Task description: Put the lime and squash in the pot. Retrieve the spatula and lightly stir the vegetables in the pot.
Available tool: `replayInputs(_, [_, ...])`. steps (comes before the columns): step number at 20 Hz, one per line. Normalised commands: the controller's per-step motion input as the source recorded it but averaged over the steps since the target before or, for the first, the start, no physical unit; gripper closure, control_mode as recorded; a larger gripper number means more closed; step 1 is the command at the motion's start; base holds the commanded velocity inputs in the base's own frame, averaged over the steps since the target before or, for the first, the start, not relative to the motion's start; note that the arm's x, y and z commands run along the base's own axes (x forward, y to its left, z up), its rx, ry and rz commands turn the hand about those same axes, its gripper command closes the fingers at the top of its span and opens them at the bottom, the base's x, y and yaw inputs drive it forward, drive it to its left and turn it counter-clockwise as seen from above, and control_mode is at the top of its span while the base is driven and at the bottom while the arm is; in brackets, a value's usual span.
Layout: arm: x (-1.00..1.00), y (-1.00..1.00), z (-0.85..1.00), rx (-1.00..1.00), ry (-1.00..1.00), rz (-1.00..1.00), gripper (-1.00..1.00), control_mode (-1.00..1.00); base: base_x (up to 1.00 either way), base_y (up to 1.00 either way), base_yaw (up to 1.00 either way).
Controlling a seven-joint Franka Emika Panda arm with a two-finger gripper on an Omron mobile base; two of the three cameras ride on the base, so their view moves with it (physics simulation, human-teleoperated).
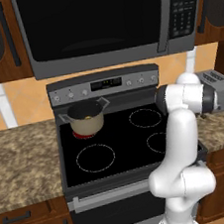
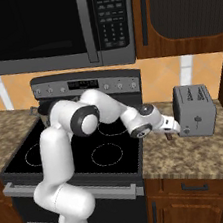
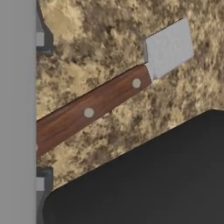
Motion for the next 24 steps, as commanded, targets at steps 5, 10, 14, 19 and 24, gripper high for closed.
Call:
replayInputs(5, [0.07, -0.43, -0.31, 0.05, 0.06, 0.0, -1.0, -1.0, 0.0, 0.0, 0.0])
replayInputs(10, [0.28, -0.4, -0.33, 0.06, 0.16, 0.0, -1.0, -1.0, 0.0, 0.0, 0.0])
replayInputs(14, [0.15, -0.18, -0.49, 0.07, 0.21, 0.0, 1.0, -1.0, 0.0, 0.0, 0.0])
replayInputs(19, [-0.02, 0.0, -0.39, 0.07, 0.22, 0.01, 1.0, -1.0, 0.0, 0.0, 0.0])
replayInputs(24, [-0.54, 0.11, 0.01, 0.06, 0.06, 0.05, 1.0, -1.0, 0.0, 0.0, 0.0])
